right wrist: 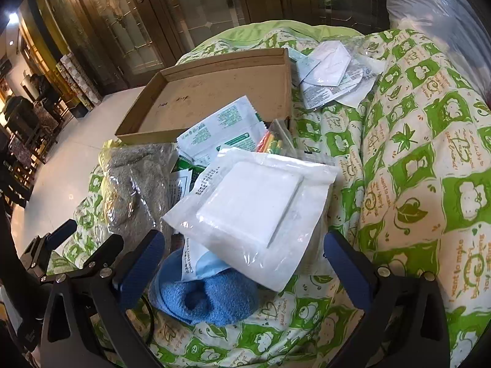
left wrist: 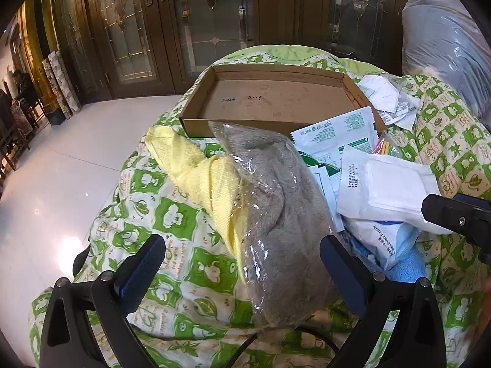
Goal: Organize soft objects
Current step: 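Move left tool to the grey bagged item while right tool approaches the white gauze packet, then grasp and lift the grey bagged item with left tool while right tool grasps the white gauze packet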
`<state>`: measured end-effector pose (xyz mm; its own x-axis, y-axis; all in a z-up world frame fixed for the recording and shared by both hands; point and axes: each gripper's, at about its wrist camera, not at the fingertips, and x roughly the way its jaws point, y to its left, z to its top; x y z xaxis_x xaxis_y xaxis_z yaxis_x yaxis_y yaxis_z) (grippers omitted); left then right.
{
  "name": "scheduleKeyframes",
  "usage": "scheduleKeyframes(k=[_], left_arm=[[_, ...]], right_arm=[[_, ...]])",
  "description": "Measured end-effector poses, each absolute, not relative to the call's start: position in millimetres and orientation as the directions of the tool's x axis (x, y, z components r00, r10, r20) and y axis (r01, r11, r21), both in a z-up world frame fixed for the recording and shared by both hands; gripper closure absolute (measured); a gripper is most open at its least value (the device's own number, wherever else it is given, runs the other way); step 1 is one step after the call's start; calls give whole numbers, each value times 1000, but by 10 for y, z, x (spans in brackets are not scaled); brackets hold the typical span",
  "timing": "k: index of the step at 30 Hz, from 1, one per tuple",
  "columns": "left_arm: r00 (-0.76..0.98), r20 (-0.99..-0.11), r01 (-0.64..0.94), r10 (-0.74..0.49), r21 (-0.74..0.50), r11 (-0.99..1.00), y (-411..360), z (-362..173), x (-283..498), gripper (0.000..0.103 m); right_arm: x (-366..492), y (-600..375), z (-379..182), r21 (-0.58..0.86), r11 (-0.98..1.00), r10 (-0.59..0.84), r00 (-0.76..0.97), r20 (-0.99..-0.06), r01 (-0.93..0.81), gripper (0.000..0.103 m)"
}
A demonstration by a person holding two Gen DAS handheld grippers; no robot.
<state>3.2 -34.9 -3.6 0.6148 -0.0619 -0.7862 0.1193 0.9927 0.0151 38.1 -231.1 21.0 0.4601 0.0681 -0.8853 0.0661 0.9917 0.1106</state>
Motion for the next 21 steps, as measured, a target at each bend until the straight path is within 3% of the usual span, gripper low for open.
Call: scheduleKeyframes(k=[13, 18, 21], left_arm=[[579, -813, 167, -62, 45, 985, -712, -156, 378, 4], [551, -832, 184, -65, 45, 982, -787, -244, 436, 31], [550, -829, 189, -101, 6, 982, -728, -229, 398, 65]], right_arm=[[554, -2462, 178, 139, 984, 79, 440, -895, 107, 0], [648, -2515, 125, 160, 980, 96, 416, -904, 121, 0], [699, -2502, 87, 155, 982, 99, 400, -911, 112, 0]])
